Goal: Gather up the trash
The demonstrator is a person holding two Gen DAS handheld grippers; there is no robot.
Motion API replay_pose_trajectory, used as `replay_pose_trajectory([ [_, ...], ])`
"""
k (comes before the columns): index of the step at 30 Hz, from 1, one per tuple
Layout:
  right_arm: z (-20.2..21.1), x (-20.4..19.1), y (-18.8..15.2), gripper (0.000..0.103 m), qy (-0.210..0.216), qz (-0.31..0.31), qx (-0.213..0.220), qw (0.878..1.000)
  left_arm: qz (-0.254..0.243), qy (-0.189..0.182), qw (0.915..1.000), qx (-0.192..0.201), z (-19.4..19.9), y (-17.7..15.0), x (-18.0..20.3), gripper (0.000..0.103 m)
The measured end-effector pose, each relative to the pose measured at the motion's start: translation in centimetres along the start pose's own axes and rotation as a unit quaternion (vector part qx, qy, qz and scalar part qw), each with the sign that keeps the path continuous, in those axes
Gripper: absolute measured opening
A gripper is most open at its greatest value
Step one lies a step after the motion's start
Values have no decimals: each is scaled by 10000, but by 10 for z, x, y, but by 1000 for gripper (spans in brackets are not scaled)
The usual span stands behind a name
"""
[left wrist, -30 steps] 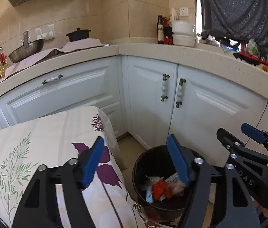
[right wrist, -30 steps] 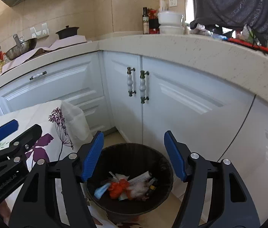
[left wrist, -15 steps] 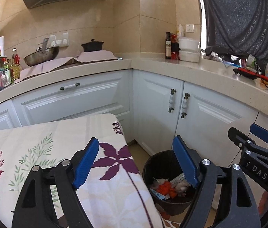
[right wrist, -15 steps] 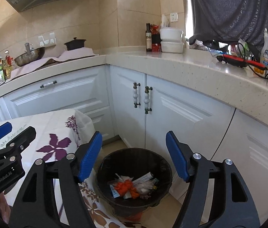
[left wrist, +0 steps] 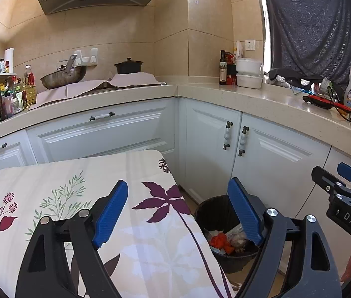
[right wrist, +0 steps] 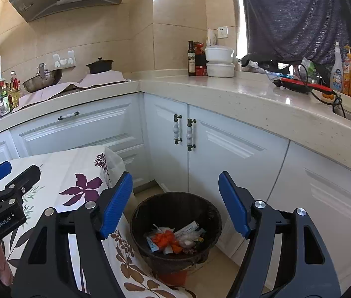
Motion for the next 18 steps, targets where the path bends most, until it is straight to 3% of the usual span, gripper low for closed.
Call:
replay_pose_trajectory([
  [18,20,6,-3,70,-202,54,57,9998,-31,-88,10000,14,14,-3,0,80],
])
Point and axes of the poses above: each gripper's, at about its wrist camera, not at the fingertips, and z roughly against the way its jaws point, x to its right, y to its top, the point moved 8 cm from there along -z, roughly the way its jaws point, and after that the axes turned 14 degrees about x, right-handed, at the moved point
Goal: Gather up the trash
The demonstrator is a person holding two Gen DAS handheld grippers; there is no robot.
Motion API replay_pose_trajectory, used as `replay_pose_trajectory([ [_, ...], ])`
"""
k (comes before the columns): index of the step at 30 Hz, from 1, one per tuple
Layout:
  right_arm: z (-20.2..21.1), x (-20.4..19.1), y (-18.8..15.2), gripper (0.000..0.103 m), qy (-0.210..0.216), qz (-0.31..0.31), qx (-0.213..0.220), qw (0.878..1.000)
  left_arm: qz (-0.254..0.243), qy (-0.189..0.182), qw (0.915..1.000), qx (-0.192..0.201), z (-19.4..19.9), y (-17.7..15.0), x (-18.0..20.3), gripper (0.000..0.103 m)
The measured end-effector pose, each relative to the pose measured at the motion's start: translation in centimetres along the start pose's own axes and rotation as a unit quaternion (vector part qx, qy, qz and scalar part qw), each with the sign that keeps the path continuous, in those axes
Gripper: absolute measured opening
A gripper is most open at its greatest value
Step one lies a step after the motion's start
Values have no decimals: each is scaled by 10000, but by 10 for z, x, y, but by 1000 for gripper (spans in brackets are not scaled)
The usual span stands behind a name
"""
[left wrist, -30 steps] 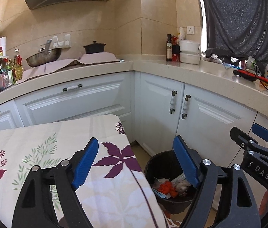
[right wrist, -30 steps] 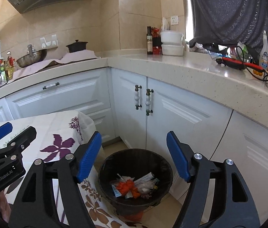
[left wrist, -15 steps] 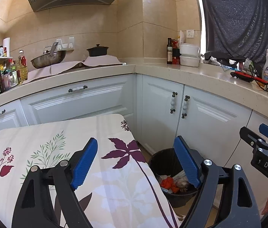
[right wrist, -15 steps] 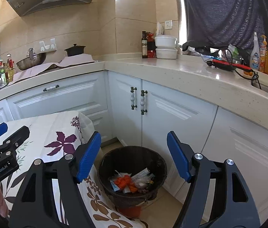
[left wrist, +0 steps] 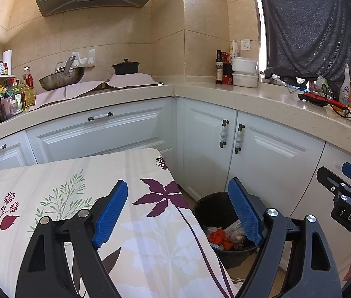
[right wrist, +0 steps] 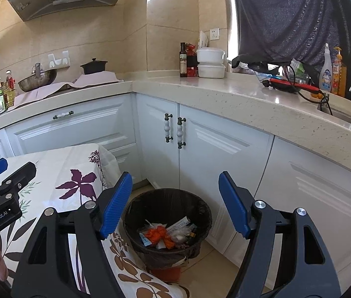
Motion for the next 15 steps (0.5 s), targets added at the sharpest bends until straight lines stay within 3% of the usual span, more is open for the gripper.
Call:
replay_pose_trajectory([
  [15,6,1,4,70,-11,15,67,10000,13,-15,10000,73,6,3,0,81],
])
Point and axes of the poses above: each gripper's, at about its wrist camera, not at the fingertips, and z roughly against the way its jaws point, x to its right, y to its top, the point moved 8 cm from there along -z, roughly the way its jaws point, and after that the axes turned 14 degrees about x, right-handed, at the moved point
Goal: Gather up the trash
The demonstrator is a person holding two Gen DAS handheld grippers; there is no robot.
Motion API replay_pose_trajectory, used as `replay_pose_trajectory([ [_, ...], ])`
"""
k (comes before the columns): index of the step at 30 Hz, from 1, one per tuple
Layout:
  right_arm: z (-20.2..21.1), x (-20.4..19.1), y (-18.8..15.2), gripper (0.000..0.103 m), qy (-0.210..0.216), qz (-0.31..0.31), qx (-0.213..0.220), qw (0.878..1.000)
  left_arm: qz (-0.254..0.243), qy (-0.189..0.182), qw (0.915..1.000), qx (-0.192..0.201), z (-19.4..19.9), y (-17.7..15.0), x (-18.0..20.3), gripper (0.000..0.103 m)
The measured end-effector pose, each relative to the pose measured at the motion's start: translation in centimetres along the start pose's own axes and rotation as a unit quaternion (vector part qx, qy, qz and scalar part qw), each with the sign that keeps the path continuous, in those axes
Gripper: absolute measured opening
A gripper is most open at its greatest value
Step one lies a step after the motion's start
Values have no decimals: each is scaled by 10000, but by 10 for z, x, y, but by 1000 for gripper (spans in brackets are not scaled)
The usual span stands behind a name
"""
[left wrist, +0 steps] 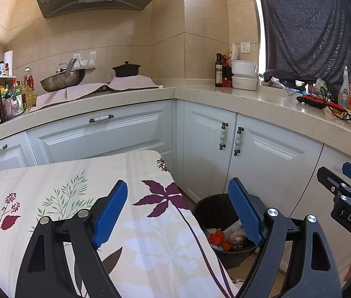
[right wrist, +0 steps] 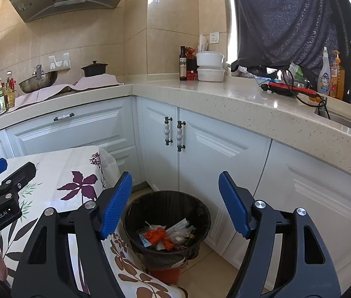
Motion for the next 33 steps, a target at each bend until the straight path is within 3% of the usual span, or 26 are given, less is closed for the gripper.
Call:
replay_pose_trajectory([
  [33,10,5,9,70,-12,-11,116,9999,-197,-15,9994,268,17,10,6,85],
])
Point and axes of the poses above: each gripper's, at about its wrist camera, not at the fingertips, and z roughly against the way its jaws point, x to its right, y to its top, the point moved 8 cm from there along -z, roughly the way its jaws point, and after that the axes turned 14 degrees about x, right-handed, at the moved point
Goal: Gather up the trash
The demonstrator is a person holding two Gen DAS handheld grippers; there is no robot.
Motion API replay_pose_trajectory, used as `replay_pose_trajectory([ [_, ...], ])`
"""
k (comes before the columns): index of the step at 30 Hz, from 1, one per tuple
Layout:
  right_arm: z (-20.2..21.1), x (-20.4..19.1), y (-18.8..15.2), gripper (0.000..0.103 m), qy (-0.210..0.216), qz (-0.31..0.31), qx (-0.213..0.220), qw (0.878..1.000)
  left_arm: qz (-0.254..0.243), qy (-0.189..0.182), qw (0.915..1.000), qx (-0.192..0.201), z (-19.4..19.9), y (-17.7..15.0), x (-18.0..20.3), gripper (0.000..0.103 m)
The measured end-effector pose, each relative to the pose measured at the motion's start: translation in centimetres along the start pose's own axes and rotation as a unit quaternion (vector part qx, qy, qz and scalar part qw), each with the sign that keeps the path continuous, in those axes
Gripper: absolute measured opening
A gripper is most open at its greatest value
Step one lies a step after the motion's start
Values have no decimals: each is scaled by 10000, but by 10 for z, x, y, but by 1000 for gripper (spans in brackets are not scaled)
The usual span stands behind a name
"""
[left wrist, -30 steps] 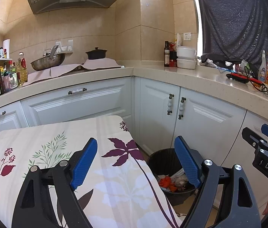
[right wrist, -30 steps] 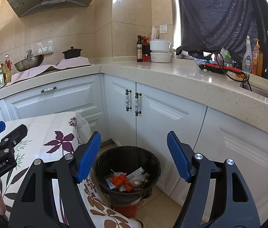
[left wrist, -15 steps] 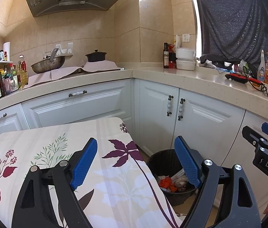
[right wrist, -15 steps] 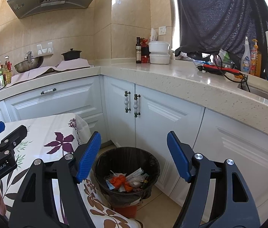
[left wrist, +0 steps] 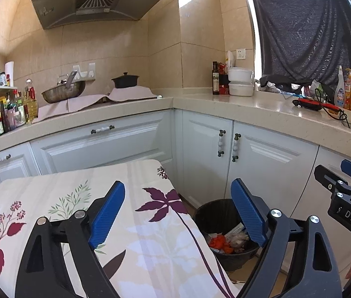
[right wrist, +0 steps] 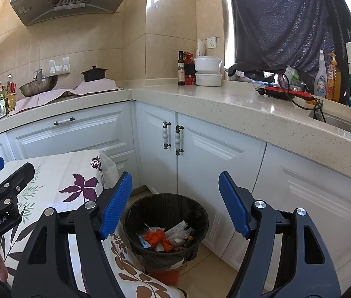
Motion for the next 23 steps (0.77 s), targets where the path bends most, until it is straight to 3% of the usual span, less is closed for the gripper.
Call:
replay_pose_trajectory([
  [11,1,0,-1,70,-6,-3,-3,10000,20,-219,9998,12,1,-1,6,88],
  [20,-1,-3,-4,71,19,1,-43,10000,-27,-46,10000,-37,-2,-2,-2,88],
  [23,-4,-8,-5,75,51,10,-55,10000,1,14,9999,-138,-6,-5,-10,88],
])
Point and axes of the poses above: each gripper's, at about its wrist camera, not at the fingertips, and z roughly against the way its jaws point, x to its right, y to its top, the point moved 8 cm from there along -z, roughly the way its jaws point, and after that the axes turned 14 degrees about x, right-handed, at the moved point
